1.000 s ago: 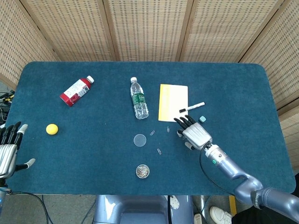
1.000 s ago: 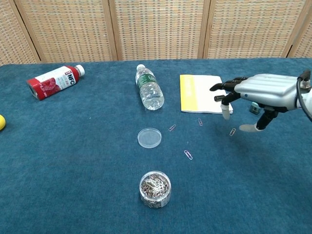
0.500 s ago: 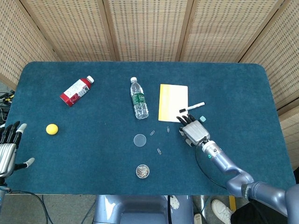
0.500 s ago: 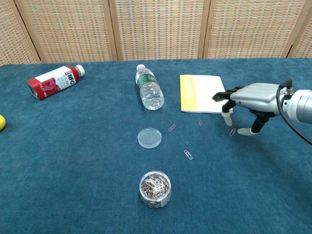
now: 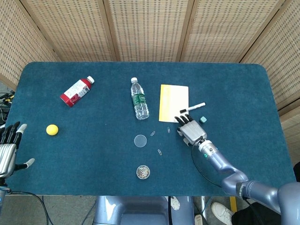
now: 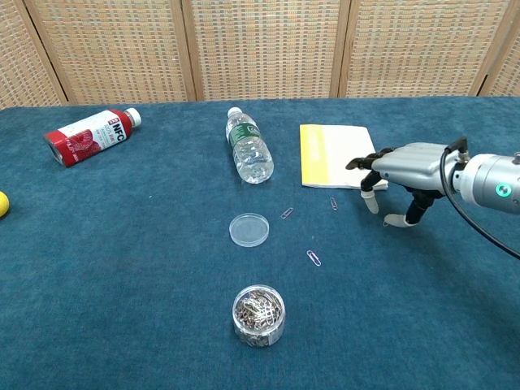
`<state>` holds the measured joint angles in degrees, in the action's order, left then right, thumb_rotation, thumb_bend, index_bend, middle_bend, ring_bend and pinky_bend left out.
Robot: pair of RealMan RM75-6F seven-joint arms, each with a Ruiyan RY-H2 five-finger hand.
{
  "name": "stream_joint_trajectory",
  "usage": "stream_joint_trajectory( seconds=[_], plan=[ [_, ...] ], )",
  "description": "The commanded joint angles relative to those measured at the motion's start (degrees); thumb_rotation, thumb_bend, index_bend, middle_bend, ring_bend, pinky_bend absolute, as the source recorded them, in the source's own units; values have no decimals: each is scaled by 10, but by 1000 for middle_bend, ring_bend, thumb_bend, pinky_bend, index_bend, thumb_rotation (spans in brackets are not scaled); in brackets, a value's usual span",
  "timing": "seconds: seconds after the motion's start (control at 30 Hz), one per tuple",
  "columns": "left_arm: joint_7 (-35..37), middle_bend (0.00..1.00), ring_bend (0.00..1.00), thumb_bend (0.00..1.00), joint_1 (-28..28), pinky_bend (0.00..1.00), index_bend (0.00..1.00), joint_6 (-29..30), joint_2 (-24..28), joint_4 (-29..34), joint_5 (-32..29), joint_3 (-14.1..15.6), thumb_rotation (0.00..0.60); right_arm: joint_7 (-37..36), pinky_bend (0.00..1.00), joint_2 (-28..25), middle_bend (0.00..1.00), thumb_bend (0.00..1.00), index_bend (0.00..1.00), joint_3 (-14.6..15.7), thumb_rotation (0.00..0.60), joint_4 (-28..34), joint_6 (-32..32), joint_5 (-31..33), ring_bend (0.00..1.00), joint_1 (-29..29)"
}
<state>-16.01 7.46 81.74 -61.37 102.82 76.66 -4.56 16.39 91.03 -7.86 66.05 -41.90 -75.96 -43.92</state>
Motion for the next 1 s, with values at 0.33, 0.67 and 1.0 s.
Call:
stream_joint_trajectory(
  seconds=[0.33,0.67,1.0],
  plan=[
    [2,0,0,0,1,0,0,-1,1,0,-2,0,600,5,0,17,0,383,475,10,600,-23,-8,9,0,-3],
    [-2,0,0,0,2,0,0,-1,0,1,-2,2,600,-9,0,23,0,383,476,23,600,-36,-15,2,0,0],
    [0,0,0,0,2,0,0,-1,0,1,-2,2,600,-40,0,42,0,381,568,29,600,-68,-35,-12,0,5]
  ],
)
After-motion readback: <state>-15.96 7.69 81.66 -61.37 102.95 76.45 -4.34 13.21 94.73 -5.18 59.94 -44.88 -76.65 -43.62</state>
